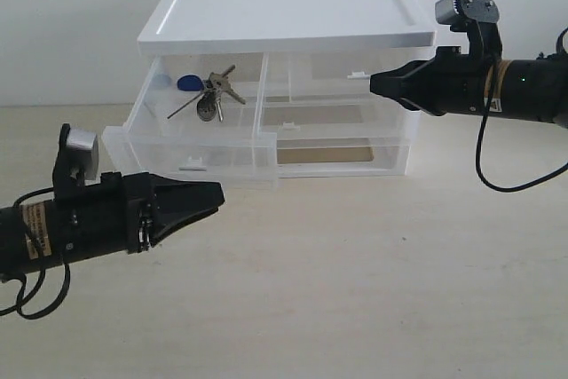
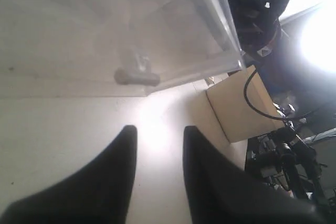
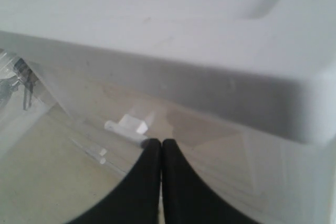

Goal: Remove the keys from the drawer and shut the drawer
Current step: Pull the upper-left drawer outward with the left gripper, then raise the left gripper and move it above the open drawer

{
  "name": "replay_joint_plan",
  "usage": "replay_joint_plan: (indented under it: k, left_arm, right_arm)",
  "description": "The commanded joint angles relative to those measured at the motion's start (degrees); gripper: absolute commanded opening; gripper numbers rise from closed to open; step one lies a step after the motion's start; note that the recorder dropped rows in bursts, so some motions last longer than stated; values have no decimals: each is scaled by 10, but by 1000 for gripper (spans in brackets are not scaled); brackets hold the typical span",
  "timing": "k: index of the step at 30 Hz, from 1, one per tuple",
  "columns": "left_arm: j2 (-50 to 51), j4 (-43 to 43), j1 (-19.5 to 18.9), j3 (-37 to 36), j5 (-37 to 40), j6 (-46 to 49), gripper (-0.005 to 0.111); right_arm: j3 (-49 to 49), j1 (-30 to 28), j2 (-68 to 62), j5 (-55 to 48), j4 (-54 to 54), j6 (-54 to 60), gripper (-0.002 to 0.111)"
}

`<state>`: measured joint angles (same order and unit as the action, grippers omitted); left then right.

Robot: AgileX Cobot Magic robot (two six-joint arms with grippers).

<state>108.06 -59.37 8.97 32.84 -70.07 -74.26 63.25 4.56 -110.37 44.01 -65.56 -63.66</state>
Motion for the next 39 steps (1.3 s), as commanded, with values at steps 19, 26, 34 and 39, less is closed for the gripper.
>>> replay_joint_plan:
  k: [19,26,34,39]
  left_arm:
    - [-388,104,42,-51,338,746,60]
    - [-274,137,76,-6,354,856,60]
    - [-227,150,76,52,426,863,60]
    - [-209,102,77,55,436,810,58]
  right_arm:
    - [8,-5,-1,-35,36,2,0]
    - [8,-5,-1,-37,36,2,0]
    - [8,-5,-1,-41,36,2,0]
    - [8,-5,-1,-51,36,3,0]
